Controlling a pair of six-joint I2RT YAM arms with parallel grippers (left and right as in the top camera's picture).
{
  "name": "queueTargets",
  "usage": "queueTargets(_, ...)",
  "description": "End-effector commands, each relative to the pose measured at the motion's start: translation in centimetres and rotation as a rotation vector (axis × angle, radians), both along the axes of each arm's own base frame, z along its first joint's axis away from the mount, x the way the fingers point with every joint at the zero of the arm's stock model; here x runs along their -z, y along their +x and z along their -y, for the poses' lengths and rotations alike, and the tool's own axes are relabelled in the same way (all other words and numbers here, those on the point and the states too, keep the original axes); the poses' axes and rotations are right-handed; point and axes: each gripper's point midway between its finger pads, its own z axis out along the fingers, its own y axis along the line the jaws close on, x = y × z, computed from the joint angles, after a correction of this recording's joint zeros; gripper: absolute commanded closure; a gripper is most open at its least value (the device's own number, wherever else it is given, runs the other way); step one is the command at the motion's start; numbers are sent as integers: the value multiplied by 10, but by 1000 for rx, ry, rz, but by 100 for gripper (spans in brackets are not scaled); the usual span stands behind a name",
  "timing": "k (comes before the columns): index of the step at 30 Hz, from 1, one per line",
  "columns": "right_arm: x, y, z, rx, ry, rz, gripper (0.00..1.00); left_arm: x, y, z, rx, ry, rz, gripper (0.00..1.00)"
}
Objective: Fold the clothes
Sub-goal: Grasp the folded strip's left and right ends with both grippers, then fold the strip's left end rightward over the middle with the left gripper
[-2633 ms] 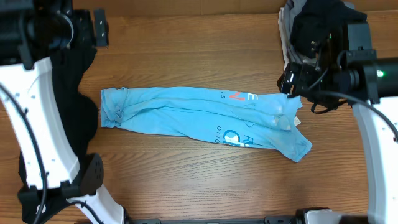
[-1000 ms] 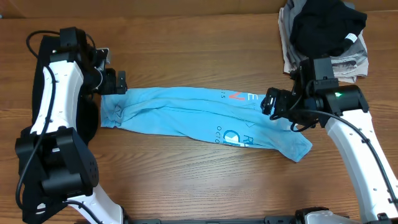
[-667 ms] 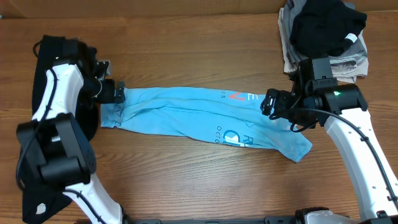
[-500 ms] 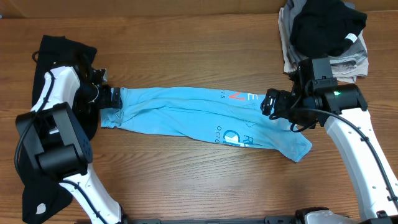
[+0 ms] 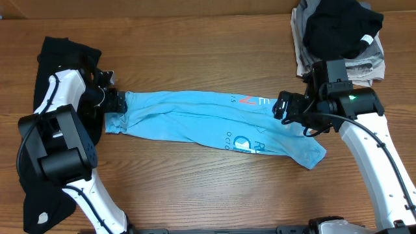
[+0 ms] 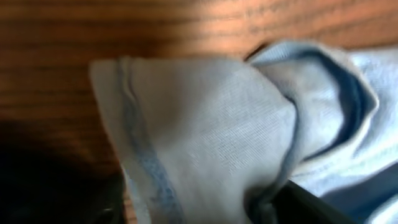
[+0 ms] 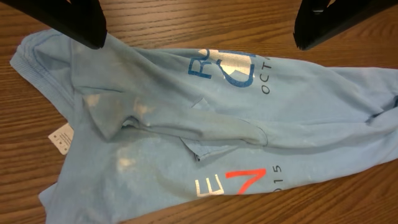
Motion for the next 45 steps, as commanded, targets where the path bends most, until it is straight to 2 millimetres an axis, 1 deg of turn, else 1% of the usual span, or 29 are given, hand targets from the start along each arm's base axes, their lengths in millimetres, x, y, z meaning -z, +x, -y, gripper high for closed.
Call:
queueTargets(1,1,0,0,-5,-8,4,0,31,-21,9,-2,-35,-120,45)
queueTargets(3,1,0,1,-5,-8,4,0,33,-27,4,-49,-6,-154,73)
queueTargets(4,1,0,0,-5,-7,4,0,33,-30,-1,-78,25,-173,90)
queueTargets(5,1,1,0,-5,-7,4,0,32,-32,-4,-92,45,-186,96)
queueTargets(8,0,2,0,-2,-4,11,2,23,-35,-12,-134,84,-216,96)
queueTargets(10,-1,4,-1,-3,1,19,6,9,-32,-13,-139,82,-227,96)
queueTargets(13,-2,5,-4,-9,18,21,10,-22,-28,-19,-141,106,-245,96)
queueTargets(15,-2,4,-6,-12,27,20,11,-48,-22,-21,-140,112,-240,96)
queueTargets(17,-2,4,-6,-12,26,20,11,-73,-16,-13,-132,80,-222,96)
queueTargets(18,-2,4,-6,-12,26,21,11,-88,-12,-5,-120,66,-209,96)
queueTargets(19,-2,5,-6,-12,26,23,11,-98,-9,1,-105,69,-201,96)
queueTargets(21,-2,6,-6,-12,27,26,11,-111,-5,15,-71,72,-188,96)
queueTargets(23,-2,6,-6,-12,27,27,11,-118,-2,34,-22,78,-179,96)
queueTargets(27,-2,6,-6,-12,27,27,11,-118,-3,81,89,77,-191,96)
queueTargets(31,-2,6,-6,-11,27,27,11,-118,-3,135,208,51,-176,96)
queueTargets(34,-2,6,-5,-11,26,27,11,-118,-4,181,282,31,-146,96)
queueTargets(37,-2,6,-5,-11,26,27,11,-118,-9,215,353,36,-128,96)
queueTargets(40,-2,6,-5,-11,26,27,11,-117,-16,245,384,40,-119,96)
queueTargets(45,-2,6,-5,-10,22,28,11,-115,-17,284,454,33,-60,96)
